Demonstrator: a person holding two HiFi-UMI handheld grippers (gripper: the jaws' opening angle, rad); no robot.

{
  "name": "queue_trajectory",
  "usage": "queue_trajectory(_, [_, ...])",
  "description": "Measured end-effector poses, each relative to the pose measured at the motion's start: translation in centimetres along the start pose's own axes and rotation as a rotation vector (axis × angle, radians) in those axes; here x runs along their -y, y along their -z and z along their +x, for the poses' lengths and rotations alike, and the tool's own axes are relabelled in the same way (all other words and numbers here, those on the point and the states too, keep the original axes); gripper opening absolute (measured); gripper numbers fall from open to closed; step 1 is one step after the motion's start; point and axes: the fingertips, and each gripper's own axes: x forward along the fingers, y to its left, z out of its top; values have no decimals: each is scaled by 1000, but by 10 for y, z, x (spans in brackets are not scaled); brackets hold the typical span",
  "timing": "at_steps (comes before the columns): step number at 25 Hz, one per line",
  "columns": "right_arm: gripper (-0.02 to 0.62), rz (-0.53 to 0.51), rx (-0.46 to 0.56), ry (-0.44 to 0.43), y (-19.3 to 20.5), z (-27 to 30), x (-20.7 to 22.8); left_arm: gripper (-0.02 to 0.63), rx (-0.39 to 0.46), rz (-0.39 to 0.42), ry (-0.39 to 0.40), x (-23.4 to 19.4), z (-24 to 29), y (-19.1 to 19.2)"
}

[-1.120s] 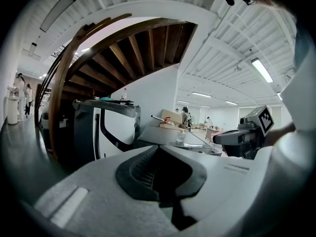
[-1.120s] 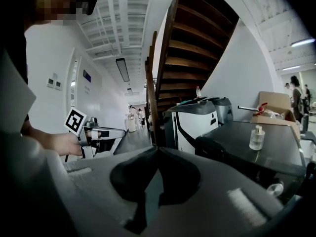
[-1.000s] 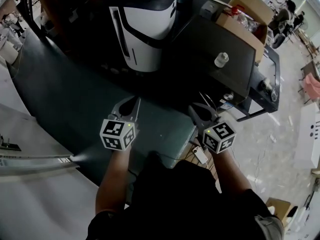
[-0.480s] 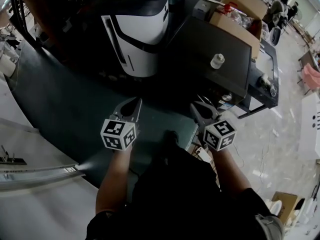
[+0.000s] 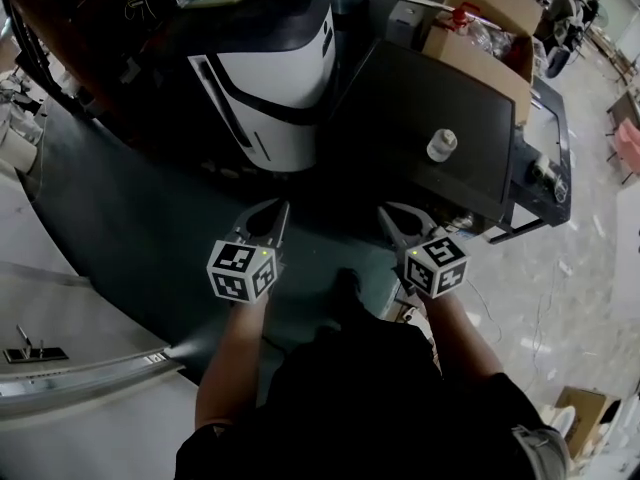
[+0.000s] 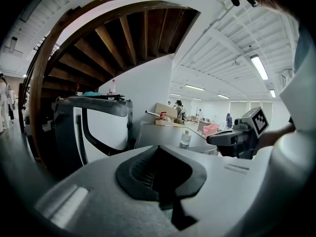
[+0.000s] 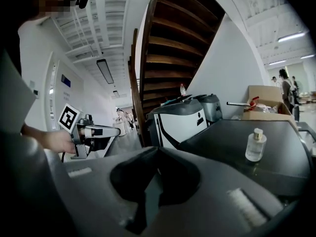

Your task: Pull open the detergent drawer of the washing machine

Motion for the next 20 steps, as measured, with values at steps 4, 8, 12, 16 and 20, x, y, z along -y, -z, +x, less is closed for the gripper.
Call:
queue_trajectory(4, [3,16,-4,-14,-11,35,34,11,-16,2,4,-17,45,-12])
queue_trajectory(8, [3,34,-10,-26,-18,61,63,11,-46,6,8,-29,82,-19])
queue_trajectory(12, [3,57,-16,-37,-23,78,92,11,-71,10,-1,-38,113,-27])
queue_trajectory(16, [3,75,-20,-51,-28,92,115,12,-93,14,-12,-42,137,-33])
queue_trajectory(20, [3,72,-36,-73,-28,106,127,12,-101,20,-15,-45,153,-36])
